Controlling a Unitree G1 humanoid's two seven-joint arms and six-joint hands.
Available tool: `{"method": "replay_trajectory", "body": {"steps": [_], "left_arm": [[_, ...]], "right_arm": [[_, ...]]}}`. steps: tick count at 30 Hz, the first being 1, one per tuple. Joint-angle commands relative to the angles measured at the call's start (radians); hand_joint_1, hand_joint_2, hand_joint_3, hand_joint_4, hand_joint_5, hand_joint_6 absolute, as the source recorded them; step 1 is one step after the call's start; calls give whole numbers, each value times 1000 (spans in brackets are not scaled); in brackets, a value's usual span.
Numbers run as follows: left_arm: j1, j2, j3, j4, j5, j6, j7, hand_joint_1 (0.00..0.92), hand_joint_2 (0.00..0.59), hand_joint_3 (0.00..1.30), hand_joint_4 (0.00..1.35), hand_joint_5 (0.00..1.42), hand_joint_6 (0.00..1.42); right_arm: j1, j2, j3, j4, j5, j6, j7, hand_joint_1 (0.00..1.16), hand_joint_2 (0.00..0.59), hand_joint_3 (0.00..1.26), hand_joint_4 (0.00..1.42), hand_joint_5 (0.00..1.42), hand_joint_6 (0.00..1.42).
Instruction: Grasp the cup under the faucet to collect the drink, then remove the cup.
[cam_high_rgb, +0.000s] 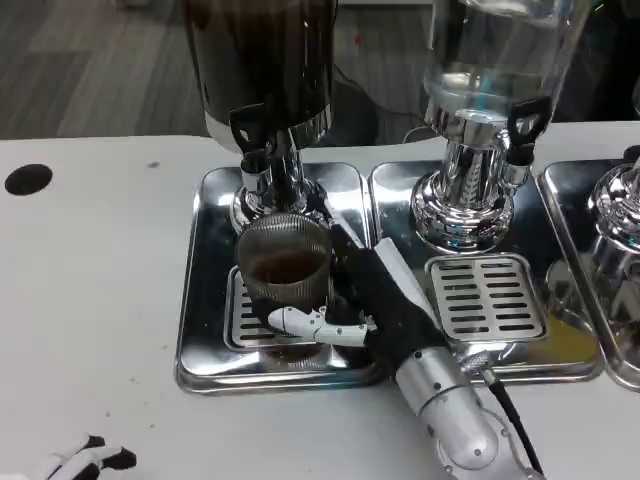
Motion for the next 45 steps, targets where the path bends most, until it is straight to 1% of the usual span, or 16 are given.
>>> {"method": "replay_trajectory", "body": {"steps": [1, 4, 7, 13, 16, 24, 31, 41, 45], "left_arm": [[11, 7, 9, -11, -14, 4, -10, 0, 151, 357, 210, 294, 517], [18, 7, 15, -2, -21, 1, -5, 0, 151, 358, 211, 295, 517], [24, 5, 19, 1, -23, -4, 0, 0, 151, 358, 216, 296, 517], [37, 1, 23, 6, -31, -10, 11, 0, 152, 366, 232, 301, 517], [46, -2, 27, 8, -34, -14, 19, 0, 152, 367, 234, 306, 517], [54, -2, 32, 15, -38, -19, 26, 0, 156, 368, 241, 312, 517], [43, -2, 21, 13, -30, -15, 20, 0, 160, 368, 245, 318, 517], [29, -2, 4, 12, -18, -10, 13, 0, 163, 368, 249, 316, 517], [29, -1, 1, 11, -17, -9, 12, 0, 163, 368, 250, 315, 517]], "right_arm": [[-10, 9, 3, 16, -6, -14, -22, 814, 121, 92, 153, 259, 116], [-4, 13, 3, 16, -8, -20, -36, 814, 121, 153, 209, 302, 150], [0, 15, 7, 13, -12, -19, -46, 803, 118, 195, 234, 314, 170], [4, 25, 13, 6, -14, -8, -45, 768, 126, 234, 260, 317, 179], [5, 30, 16, 3, -15, 0, -42, 762, 128, 247, 260, 329, 161], [9, 34, 18, 2, -13, 1, -48, 758, 127, 284, 295, 354, 175], [23, 26, 8, -12, -6, -9, -49, 748, 130, 307, 317, 372, 198], [69, 5, -4, -98, 6, -18, -33, 745, 116, 314, 346, 401, 218], [92, -7, -8, -131, 10, -22, -27, 746, 121, 324, 356, 407, 219]]}}
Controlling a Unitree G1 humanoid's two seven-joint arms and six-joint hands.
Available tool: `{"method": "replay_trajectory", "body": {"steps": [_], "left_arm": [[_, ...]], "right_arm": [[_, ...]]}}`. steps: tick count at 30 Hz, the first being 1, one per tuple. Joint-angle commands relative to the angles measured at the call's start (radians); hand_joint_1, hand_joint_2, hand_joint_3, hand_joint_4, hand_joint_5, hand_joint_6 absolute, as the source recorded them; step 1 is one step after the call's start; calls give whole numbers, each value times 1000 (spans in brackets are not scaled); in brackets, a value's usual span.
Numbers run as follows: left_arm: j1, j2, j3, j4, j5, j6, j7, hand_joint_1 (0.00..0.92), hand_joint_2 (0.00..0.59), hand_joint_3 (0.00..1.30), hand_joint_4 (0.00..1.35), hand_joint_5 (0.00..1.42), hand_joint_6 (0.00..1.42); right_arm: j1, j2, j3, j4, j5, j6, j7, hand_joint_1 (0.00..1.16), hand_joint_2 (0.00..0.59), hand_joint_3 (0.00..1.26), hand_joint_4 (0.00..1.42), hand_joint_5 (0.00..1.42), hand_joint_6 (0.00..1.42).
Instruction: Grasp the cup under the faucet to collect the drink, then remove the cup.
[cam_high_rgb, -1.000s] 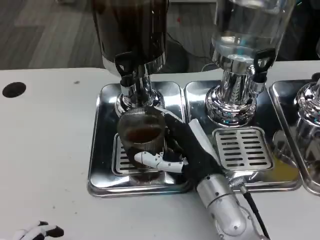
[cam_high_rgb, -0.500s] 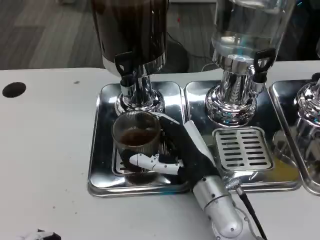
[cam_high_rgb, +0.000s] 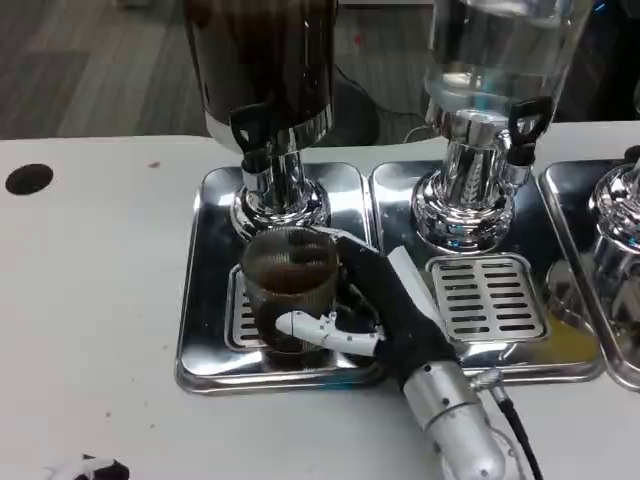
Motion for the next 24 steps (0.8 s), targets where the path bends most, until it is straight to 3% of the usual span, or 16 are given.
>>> {"method": "replay_trajectory", "body": {"steps": [1, 24], "left_arm": [[-3, 2, -10, 0, 14, 4, -4, 0, 163, 368, 250, 315, 517], [7, 3, -8, 5, 11, -7, 12, 0, 159, 359, 250, 324, 517]], "right_arm": [[17, -5, -7, -50, 18, -21, 7, 747, 122, 324, 357, 407, 219], [66, -23, -3, -94, 16, -26, 25, 770, 120, 326, 363, 414, 236]]}}
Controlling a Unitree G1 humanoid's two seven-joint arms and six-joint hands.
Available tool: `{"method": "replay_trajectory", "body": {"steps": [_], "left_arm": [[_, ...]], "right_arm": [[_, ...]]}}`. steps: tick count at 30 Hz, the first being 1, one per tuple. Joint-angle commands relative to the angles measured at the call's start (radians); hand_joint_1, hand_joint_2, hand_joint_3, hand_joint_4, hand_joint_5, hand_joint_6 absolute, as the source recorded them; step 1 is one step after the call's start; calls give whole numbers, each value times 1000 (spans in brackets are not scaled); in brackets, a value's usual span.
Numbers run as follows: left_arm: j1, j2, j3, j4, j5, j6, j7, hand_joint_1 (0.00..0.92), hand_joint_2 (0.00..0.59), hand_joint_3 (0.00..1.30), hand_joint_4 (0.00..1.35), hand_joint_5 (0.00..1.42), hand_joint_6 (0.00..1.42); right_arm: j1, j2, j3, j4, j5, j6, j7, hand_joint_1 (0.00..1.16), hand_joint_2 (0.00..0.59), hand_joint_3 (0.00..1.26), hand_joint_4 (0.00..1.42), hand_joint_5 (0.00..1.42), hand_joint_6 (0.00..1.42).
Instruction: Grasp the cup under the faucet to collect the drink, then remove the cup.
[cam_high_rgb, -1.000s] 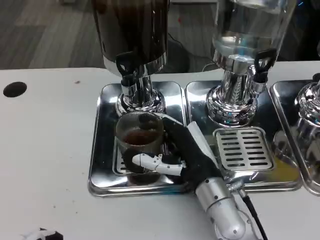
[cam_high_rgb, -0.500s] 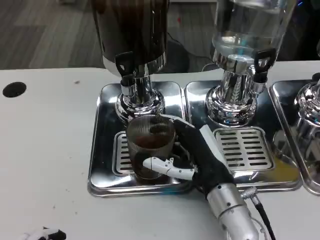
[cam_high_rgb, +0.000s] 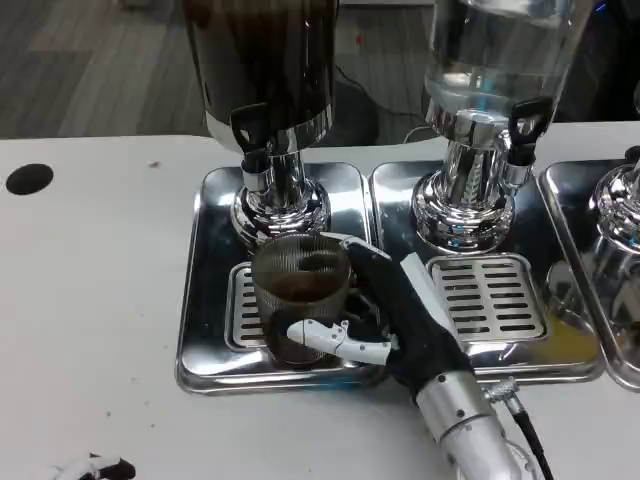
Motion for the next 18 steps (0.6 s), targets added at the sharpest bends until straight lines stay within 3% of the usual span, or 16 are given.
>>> {"method": "replay_trajectory", "body": {"steps": [1, 18], "left_arm": [[10, 2, 3, 6, 11, -7, 13, 0, 159, 359, 250, 324, 517], [-10, 5, -12, 13, 18, 2, 4, 0, 159, 348, 250, 325, 517]], "right_arm": [[8, -3, 0, -20, 7, -27, 0, 770, 120, 326, 363, 414, 237], [35, -10, -12, -50, 25, -67, 8, 767, 111, 333, 365, 424, 243]]}}
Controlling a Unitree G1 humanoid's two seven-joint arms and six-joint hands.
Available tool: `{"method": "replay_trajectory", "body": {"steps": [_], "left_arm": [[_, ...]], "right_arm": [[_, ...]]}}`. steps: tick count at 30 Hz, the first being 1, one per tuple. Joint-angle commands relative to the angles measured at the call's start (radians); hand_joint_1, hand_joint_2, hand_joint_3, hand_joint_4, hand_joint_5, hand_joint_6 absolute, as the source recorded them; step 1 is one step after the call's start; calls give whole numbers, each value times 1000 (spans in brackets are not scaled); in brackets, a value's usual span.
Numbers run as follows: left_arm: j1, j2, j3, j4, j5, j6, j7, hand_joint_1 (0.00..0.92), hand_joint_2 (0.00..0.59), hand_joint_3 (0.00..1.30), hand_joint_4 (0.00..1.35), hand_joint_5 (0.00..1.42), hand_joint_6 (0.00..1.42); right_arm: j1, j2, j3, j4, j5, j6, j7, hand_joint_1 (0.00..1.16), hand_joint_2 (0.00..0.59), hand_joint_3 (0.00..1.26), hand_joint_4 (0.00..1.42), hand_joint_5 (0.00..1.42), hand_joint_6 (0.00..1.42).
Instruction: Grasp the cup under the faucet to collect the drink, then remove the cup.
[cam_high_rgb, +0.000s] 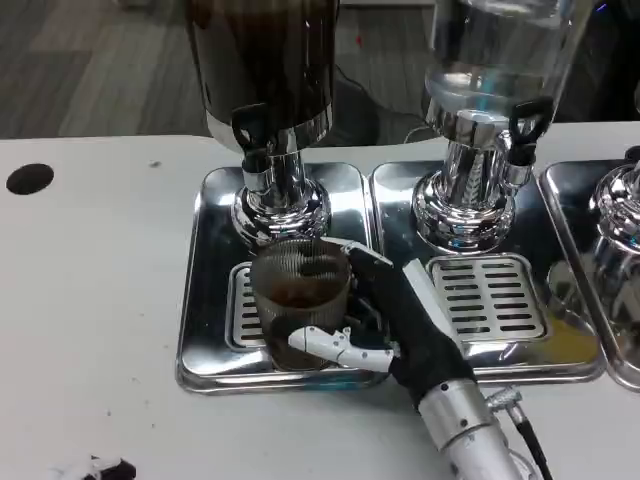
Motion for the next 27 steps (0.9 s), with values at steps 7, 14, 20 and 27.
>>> {"method": "replay_trajectory", "body": {"steps": [7, 14, 20, 27], "left_arm": [[-15, 4, -19, 5, 26, 11, -4, 0, 159, 346, 250, 319, 517], [-19, 4, -27, 4, 33, 18, -6, 0, 159, 344, 250, 316, 517], [-24, 6, -30, 3, 33, 22, -10, 0, 159, 338, 250, 314, 517], [-33, 9, -34, 1, 36, 27, -17, 0, 159, 337, 249, 314, 517]], "right_arm": [[16, -16, -18, -58, 30, -37, 14, 764, 109, 334, 372, 424, 243], [25, -21, -22, -60, 38, -47, 19, 760, 101, 335, 373, 424, 243], [41, -27, -24, -76, 42, -56, 27, 762, 93, 335, 373, 424, 243], [64, -37, -32, -113, 47, -60, 36, 764, 91, 338, 373, 424, 243]]}}
